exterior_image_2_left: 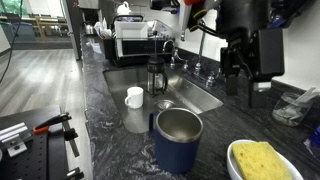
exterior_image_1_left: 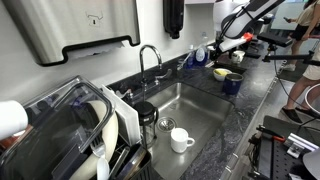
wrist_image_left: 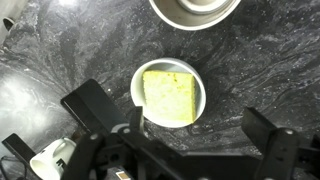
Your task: Take the kitchen sponge out of the white bowl and use it to scrub the counter
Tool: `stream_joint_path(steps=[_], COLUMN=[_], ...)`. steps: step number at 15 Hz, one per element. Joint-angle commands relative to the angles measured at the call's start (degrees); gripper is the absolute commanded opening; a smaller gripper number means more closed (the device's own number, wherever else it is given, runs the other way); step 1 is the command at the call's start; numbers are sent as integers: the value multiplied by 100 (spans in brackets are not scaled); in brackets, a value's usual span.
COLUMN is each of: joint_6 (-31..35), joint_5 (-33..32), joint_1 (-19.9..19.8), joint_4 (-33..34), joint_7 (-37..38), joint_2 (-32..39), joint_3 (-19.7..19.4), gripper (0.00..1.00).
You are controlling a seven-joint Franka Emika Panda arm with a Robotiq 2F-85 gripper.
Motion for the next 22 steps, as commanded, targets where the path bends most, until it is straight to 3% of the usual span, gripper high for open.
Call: stream_joint_path(steps=[1,6,13,22], joint_6=[350,546,549,886], joint_5=[543,1388,1993,2199], joint_1=[62,26,-69,-51], joint_4=[423,681,910,931], joint_7=[-405,-1002,-1950,-1952], joint_2=[599,1037,1451,1613], joint_3=[-206,-337,-369,-533], gripper=[100,100,100,100])
